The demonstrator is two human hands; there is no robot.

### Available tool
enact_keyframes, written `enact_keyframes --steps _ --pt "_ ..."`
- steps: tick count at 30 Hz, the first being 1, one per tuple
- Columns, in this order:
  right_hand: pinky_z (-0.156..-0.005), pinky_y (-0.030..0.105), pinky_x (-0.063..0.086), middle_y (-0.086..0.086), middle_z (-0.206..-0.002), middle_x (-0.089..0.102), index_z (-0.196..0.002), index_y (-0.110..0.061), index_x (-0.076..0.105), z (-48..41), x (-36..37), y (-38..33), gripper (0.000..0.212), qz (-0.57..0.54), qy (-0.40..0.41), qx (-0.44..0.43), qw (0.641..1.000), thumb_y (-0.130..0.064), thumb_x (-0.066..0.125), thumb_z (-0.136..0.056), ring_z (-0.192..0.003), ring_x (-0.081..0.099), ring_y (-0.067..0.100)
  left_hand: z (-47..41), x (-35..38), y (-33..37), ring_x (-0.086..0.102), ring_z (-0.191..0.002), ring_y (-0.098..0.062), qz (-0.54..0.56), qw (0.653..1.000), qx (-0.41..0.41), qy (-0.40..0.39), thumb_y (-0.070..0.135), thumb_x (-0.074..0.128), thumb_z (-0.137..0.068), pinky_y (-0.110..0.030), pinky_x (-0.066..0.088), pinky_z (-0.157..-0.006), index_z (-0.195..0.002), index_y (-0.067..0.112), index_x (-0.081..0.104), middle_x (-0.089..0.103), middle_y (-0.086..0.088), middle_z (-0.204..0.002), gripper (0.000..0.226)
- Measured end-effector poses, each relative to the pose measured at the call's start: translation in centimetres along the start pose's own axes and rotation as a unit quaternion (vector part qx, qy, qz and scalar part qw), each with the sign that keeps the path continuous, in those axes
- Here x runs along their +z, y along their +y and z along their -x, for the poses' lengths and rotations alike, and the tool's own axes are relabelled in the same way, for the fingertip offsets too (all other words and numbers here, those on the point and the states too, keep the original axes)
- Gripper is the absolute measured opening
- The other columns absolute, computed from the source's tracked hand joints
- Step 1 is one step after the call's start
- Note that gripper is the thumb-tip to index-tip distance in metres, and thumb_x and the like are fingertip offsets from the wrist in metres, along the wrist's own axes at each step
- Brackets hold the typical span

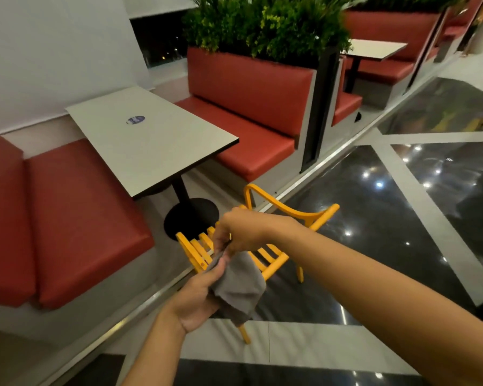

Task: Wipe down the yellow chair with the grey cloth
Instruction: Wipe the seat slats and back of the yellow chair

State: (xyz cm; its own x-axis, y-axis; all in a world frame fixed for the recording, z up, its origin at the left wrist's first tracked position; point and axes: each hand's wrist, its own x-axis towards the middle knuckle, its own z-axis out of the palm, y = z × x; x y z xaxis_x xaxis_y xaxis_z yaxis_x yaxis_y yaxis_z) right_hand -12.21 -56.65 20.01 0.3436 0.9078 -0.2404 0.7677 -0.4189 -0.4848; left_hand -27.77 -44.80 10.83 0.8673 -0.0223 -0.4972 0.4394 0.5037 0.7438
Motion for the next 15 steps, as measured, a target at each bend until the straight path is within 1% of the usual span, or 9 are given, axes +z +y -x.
enact_keyframes --steps 2,3,4,5,7,9,10,12,15 --pt "-0.080 0.032 0.058 -0.009 -0.109 0.077 -0.112 -0.028 0.080 0.3 1.2 1.3 0.025 0.001 0.004 0.031 1.000 -0.030 0.084 -0.087 -0.095 0.068 0.009 -0.4 0.4 -0.3 0.071 -0.124 -0.025 -0.049 0.999 -0.009 0.022 0.038 0.052 -0.106 -0.043 0.053 -0.103 -0.139 0.023 0.068 0.075 -0.008 -0.135 0.039" --pt "-0.085 0.038 0.059 -0.007 -0.115 0.076 -0.117 -0.029 0.078 0.4 1.8 2.0 0.030 -0.002 0.010 0.050 0.999 -0.033 0.083 -0.088 -0.101 0.069 0.013 -0.8 0.0 -0.3 0.073 -0.122 -0.023 -0.080 0.996 -0.009 0.041 0.039 0.051 -0.108 -0.041 0.054 -0.102 -0.138 0.021 0.068 0.076 -0.008 -0.133 0.039" --pt "-0.088 0.040 0.059 -0.005 -0.120 0.075 -0.123 -0.028 0.075 0.5 2.3 2.7 0.035 -0.007 0.016 0.068 0.998 -0.035 0.081 -0.089 -0.105 0.068 0.016 -1.5 -0.6 -0.3 0.073 -0.122 -0.023 -0.110 0.992 -0.005 0.065 0.044 0.053 -0.106 -0.041 0.053 -0.104 -0.138 0.022 0.068 0.077 -0.007 -0.131 0.042" --pt "-0.088 0.037 0.058 -0.004 -0.125 0.073 -0.129 -0.028 0.072 0.6 2.8 3.4 0.041 -0.012 0.021 0.082 0.996 -0.037 0.080 -0.090 -0.109 0.067 0.016 -1.9 -1.1 -0.3 0.070 -0.126 -0.024 -0.143 0.985 -0.007 0.092 0.053 0.056 -0.102 -0.043 0.051 -0.110 -0.141 0.024 0.066 0.076 -0.005 -0.134 0.050" --pt "-0.086 0.032 0.052 -0.005 -0.133 0.069 -0.138 -0.029 0.065 0.6 3.8 4.7 0.050 -0.022 0.025 0.107 0.994 -0.041 0.077 -0.091 -0.114 0.065 0.017 -3.5 -2.6 -0.7 0.058 -0.140 -0.026 -0.200 0.973 -0.008 0.113 0.068 0.057 -0.094 -0.049 0.042 -0.121 -0.154 0.030 0.054 0.064 -0.003 -0.150 0.071" --pt "-0.086 0.028 0.047 -0.006 -0.138 0.067 -0.143 -0.029 0.061 0.5 4.6 5.7 0.055 -0.032 0.026 0.131 0.991 -0.042 0.076 -0.092 -0.120 0.064 0.016 -5.3 -3.7 -1.9 0.046 -0.149 -0.026 -0.239 0.964 0.007 0.118 0.065 0.046 -0.103 -0.046 0.038 -0.122 -0.162 0.039 0.038 0.048 0.001 -0.163 0.066" --pt "-0.086 0.027 0.046 -0.006 -0.139 0.066 -0.144 -0.029 0.060 0.4 4.9 6.0 0.056 -0.034 0.024 0.142 0.989 -0.042 0.075 -0.092 -0.119 0.065 0.016 -6.2 -4.1 -2.7 0.040 -0.153 -0.025 -0.263 0.958 0.023 0.110 0.063 0.040 -0.106 -0.043 0.037 -0.121 -0.164 0.043 0.033 0.041 0.005 -0.168 0.062" --pt "-0.087 0.029 0.050 -0.007 -0.140 0.066 -0.144 -0.028 0.060 0.2 5.4 6.5 0.054 -0.037 0.014 0.160 0.986 -0.043 0.073 -0.094 -0.111 0.066 0.014 -7.4 -3.8 -4.5 0.030 -0.158 -0.023 -0.310 0.944 0.033 0.112 0.062 0.037 -0.107 -0.044 0.032 -0.123 -0.164 0.049 0.028 0.029 0.009 -0.173 0.059" --pt "-0.095 0.034 0.056 -0.006 -0.137 0.068 -0.140 -0.028 0.063 -0.2 6.2 7.2 0.049 -0.043 -0.001 0.169 0.985 -0.045 0.070 -0.095 -0.116 0.066 0.015 -9.4 -3.1 -8.2 0.023 -0.161 -0.030 -0.339 0.935 0.017 0.102 0.060 0.037 -0.108 -0.051 0.029 -0.126 -0.166 0.045 0.021 0.018 0.001 -0.177 0.062"
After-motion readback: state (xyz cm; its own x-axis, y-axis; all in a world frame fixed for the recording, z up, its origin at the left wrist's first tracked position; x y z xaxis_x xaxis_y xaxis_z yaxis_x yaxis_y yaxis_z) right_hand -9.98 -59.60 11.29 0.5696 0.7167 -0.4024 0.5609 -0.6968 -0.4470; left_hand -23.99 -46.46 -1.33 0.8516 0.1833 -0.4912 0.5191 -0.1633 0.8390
